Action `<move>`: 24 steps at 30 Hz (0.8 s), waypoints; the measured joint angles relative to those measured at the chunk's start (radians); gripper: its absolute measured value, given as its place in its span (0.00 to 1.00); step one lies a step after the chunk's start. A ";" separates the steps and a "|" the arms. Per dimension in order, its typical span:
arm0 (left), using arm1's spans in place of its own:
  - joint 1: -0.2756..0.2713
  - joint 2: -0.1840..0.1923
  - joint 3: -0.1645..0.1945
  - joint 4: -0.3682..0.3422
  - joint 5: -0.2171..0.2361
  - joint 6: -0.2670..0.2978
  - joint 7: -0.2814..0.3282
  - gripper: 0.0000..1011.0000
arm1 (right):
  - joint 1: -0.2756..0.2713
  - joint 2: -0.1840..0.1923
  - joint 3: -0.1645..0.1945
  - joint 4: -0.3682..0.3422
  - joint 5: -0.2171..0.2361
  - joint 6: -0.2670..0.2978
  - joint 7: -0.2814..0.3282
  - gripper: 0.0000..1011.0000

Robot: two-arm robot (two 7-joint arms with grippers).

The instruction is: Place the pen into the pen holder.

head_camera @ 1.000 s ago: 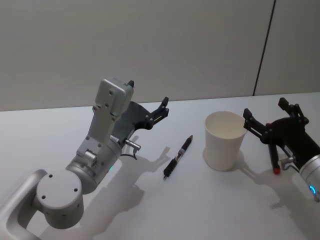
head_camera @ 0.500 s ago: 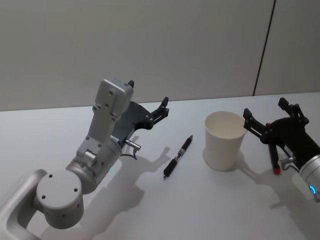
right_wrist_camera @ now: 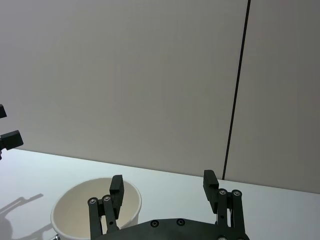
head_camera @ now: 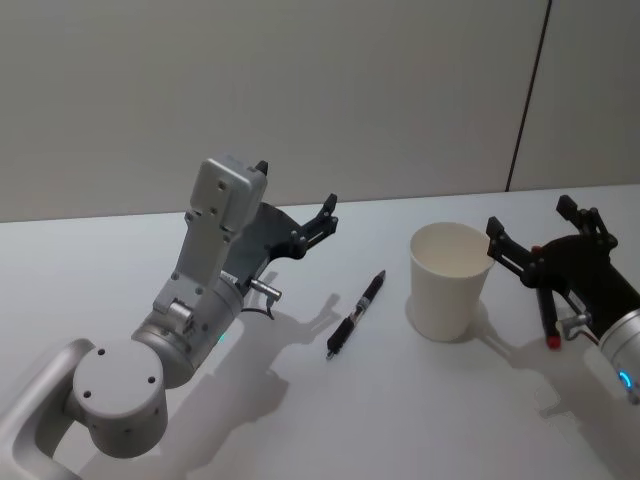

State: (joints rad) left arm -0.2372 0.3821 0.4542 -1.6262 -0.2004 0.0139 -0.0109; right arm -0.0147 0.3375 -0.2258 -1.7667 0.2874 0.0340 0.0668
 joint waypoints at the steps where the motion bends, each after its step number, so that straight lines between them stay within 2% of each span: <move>1: 0.000 0.000 0.000 0.000 0.000 0.000 0.000 0.99 | 0.000 0.000 0.000 0.000 0.000 0.000 0.000 0.99; 8: 0.000 0.000 0.000 0.000 0.000 0.000 0.000 0.99 | 0.001 0.004 0.004 -0.004 0.001 0.007 0.000 0.99; 12: 0.000 0.000 0.000 0.000 0.000 0.000 0.000 0.99 | 0.001 0.016 0.018 -0.015 0.015 0.034 -0.008 0.99; 24: 0.000 0.000 0.000 0.000 0.000 0.000 0.000 0.99 | -0.018 0.077 0.098 -0.059 0.131 0.137 -0.088 0.99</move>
State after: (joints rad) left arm -0.2372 0.3821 0.4542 -1.6262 -0.2004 0.0139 -0.0109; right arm -0.0329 0.4148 -0.1282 -1.8255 0.4182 0.1714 -0.0213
